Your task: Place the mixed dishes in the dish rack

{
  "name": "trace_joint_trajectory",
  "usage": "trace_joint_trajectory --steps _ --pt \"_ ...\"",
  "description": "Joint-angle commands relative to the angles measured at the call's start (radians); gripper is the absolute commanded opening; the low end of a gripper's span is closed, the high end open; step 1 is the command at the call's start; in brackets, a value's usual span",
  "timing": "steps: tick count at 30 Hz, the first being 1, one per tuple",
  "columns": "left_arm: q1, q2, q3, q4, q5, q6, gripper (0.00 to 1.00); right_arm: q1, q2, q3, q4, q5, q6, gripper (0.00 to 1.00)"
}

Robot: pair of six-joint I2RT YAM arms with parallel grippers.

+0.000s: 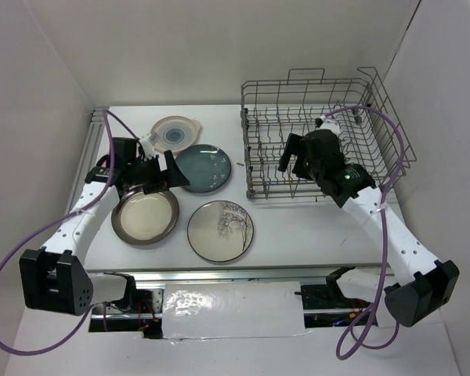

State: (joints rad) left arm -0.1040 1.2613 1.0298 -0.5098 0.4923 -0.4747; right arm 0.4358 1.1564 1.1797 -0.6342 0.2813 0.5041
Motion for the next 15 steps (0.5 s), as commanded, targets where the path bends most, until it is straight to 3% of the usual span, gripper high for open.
trace_joint_trajectory --steps 1,8,15 --pt "-0.005 0.016 0.013 -0.010 -0.059 -0.018 0.99 -0.005 -0.043 0.006 0.008 0.013 0.004 1.00" --pt "-0.006 0.136 0.055 -0.091 -0.208 -0.073 0.99 -0.006 -0.086 -0.031 0.030 0.024 0.008 1.00" --pt "-0.006 0.289 0.190 -0.134 -0.261 -0.108 0.99 -0.011 -0.141 -0.057 0.050 0.042 0.005 1.00"
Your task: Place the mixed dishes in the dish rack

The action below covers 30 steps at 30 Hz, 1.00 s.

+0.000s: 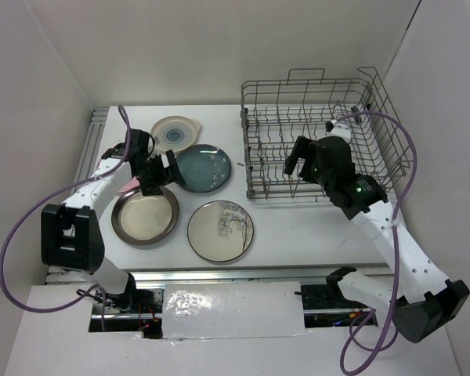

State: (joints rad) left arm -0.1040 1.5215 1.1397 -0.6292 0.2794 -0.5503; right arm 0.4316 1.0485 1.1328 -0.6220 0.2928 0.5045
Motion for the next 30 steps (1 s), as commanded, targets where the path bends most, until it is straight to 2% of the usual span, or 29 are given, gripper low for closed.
trace_joint_trajectory --steps 1,6,9,12,22,30 --pt "-0.003 0.070 0.125 -0.020 -0.058 -0.042 0.99 -0.007 -0.039 -0.018 0.042 0.034 0.003 1.00" --pt "0.041 0.205 0.258 -0.012 -0.014 -0.066 0.99 -0.014 -0.068 -0.044 0.053 0.028 0.002 1.00" --pt "0.052 0.314 0.342 0.019 0.000 -0.082 0.91 -0.019 -0.084 -0.057 0.053 0.028 0.009 1.00" --pt "0.058 0.386 0.376 0.066 0.027 -0.082 0.88 -0.024 -0.102 -0.080 0.061 0.013 0.012 1.00" --pt "0.095 0.488 0.345 0.230 0.090 -0.120 0.88 -0.042 -0.097 -0.093 0.056 0.000 0.016 1.00" --pt "0.101 0.563 0.313 0.339 0.161 -0.158 0.82 -0.056 -0.064 -0.070 0.050 -0.006 0.006 1.00"
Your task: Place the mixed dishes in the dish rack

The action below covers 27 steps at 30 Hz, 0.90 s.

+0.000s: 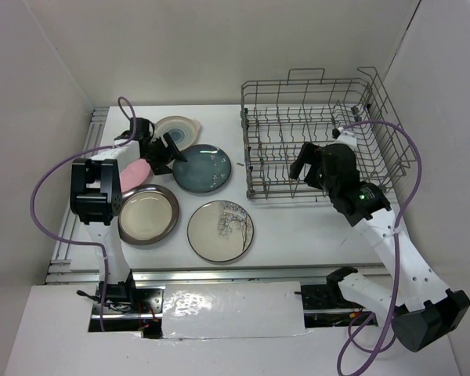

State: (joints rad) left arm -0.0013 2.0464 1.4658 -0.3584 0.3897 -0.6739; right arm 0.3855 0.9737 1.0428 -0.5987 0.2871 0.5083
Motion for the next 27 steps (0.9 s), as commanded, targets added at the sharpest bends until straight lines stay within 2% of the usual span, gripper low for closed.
trace_joint_trajectory --steps 1,6,14,21,24,25,27 --pt "-0.002 0.043 -0.030 0.094 0.070 -0.038 0.82 -0.010 0.019 0.026 0.025 -0.002 0.002 1.00" --pt "0.000 0.046 -0.079 0.170 0.109 -0.056 0.80 -0.017 0.029 0.036 0.028 0.004 -0.005 1.00" --pt "0.000 0.012 -0.122 0.220 0.127 -0.061 0.62 -0.049 0.028 0.048 0.011 0.018 -0.010 1.00" --pt "0.030 -0.035 -0.114 0.210 0.166 -0.059 0.36 -0.071 0.002 0.039 0.010 0.012 -0.014 1.00" --pt "0.032 -0.026 -0.093 0.197 0.172 -0.055 0.19 -0.080 -0.004 0.040 0.004 0.007 -0.017 1.00" --pt "0.030 -0.023 -0.085 0.190 0.173 -0.049 0.10 -0.083 -0.006 0.037 0.001 0.006 -0.017 1.00" --pt "0.030 -0.019 -0.073 0.179 0.176 -0.044 0.02 -0.085 -0.010 0.034 -0.001 0.004 -0.016 1.00"
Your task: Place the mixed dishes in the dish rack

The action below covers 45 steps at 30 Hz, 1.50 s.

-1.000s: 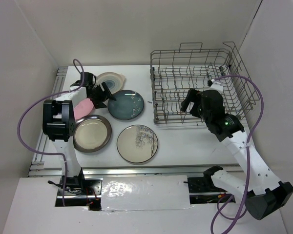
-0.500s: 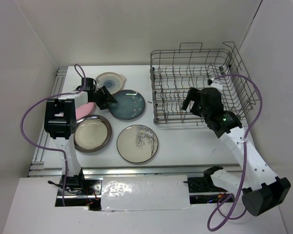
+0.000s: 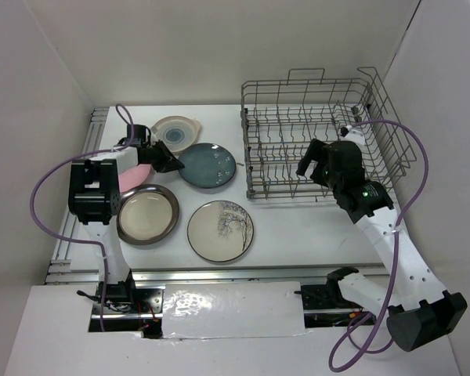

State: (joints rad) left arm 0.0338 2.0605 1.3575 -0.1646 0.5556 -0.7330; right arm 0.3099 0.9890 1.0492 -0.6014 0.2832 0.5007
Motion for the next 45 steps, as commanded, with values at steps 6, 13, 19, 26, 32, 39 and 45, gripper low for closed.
trace_joint_trajectory --steps 6,13,19,26,32,39,45 --pt "-0.002 -0.077 0.025 -0.041 0.004 0.037 0.00 -0.015 -0.030 0.011 -0.001 -0.004 0.002 1.00" --pt "0.002 -0.235 -0.058 -0.075 0.001 0.066 0.00 -0.015 -0.033 0.014 0.012 -0.075 -0.014 1.00" --pt "-0.002 -0.372 -0.025 -0.153 0.004 0.130 0.00 -0.015 -0.035 0.021 0.006 -0.064 -0.011 1.00" --pt "-0.003 -0.480 0.152 -0.297 -0.048 0.188 0.00 -0.017 -0.046 0.052 -0.009 -0.038 -0.001 1.00" --pt "-0.067 -0.475 0.458 -0.465 -0.187 0.215 0.00 -0.014 -0.130 0.103 -0.035 0.033 0.018 1.00" --pt "-0.123 -0.366 0.814 -0.552 -0.241 0.190 0.00 -0.015 -0.127 0.189 -0.086 0.080 -0.002 1.00" --pt "-0.172 -0.338 0.853 -0.501 -0.140 0.141 0.00 -0.014 -0.098 0.202 -0.077 -0.015 -0.017 1.00"
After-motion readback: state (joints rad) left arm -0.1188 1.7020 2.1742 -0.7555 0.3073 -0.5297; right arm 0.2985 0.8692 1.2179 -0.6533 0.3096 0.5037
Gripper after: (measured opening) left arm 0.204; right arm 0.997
